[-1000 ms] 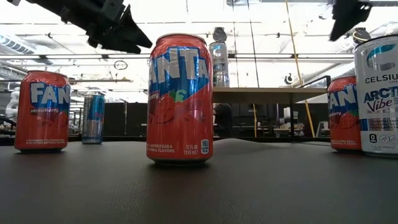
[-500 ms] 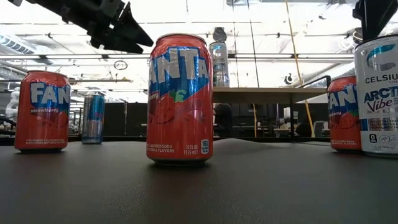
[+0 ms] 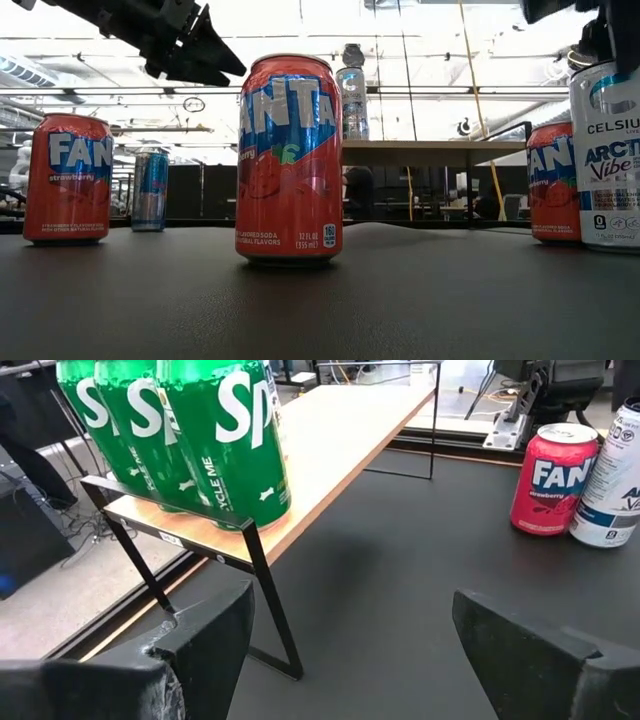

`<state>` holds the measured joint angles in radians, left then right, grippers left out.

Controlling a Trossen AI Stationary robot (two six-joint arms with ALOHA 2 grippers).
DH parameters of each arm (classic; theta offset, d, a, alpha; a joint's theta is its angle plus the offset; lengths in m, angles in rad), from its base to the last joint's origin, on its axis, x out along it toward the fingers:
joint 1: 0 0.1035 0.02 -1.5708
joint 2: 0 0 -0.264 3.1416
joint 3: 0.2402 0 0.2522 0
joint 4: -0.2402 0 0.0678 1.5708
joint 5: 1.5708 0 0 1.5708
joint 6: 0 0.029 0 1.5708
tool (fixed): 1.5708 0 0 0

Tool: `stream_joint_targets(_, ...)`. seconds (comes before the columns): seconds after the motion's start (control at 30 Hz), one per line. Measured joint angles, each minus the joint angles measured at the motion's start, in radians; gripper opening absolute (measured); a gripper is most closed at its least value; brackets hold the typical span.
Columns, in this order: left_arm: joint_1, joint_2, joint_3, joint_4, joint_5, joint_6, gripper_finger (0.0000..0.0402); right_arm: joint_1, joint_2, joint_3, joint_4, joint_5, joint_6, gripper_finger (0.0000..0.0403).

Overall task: Place canned beverage on shelf
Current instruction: Put the black soda can on the shelf

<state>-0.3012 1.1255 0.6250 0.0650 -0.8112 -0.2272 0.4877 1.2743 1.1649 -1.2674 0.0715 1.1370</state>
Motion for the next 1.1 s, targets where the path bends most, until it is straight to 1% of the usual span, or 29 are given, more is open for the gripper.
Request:
stream_joint_targets(0.1, 0.0, 0.0, 0.0, 0.0, 0.0, 0.0, 0.0341, 0.0, 0.0, -0.022, 0.05, 0.001, 0.0, 0.0348)
stream_joint_targets(0.23, 0.0, 0.0, 0.0, 0.0, 0.0, -0.001, 0.0341, -0.001, 0.0, -0.027, 0.047, 0.005, 0.011, 0.0337)
stream_joint_targets(0.33, 0.0, 0.0, 0.0, 0.001, 0.0, -0.001, 0.0341, -0.001, 0.0, -0.027, 0.044, 0.021, 0.015, 0.0307)
stream_joint_targets(0.47, 0.0, 0.0, 0.0, 0.011, 0.0, -0.006, 0.0341, -0.001, -0.001, -0.027, 0.046, 0.031, 0.016, 0.0255)
stream_joint_targets(0.53, 0.0, 0.007, 0.0, 0.012, 0.0, -0.03, 0.0341, -0.001, -0.002, -0.027, 0.048, 0.032, 0.016, 0.0236)
stream_joint_targets(0.7, 0.0, 0.039, 0.0, 0.011, 0.01, -0.054, 0.0341, 0.011, -0.001, -0.029, 0.081, 0.033, 0.002, 0.0236)
stream_joint_targets(0.8, 0.0, 0.061, 0.0, 0.02, 0.039, -0.053, 0.0341, 0.024, 0.0, -0.029, 0.168, 0.03, -0.036, 0.0238)
stream_joint_targets(0.9, 0.0, 0.082, 0.0, 0.06, 0.103, -0.031, 0.0341, 0.032, 0.0, -0.026, 0.252, 0.028, -0.097, 0.0239)
stream_joint_targets(1.0, 0.0, 0.108, 0.0, 0.152, 0.229, 0.009, 0.0341, 0.029, 0.0, -0.004, 0.291, 0.035, -0.176, 0.0237)
stream_joint_targets(1.1, 0.0, 0.147, 0.0, 0.271, 0.361, 0.031, 0.0341, 0.016, 0.0, 0.031, 0.303, 0.093, -0.279, 0.0238)
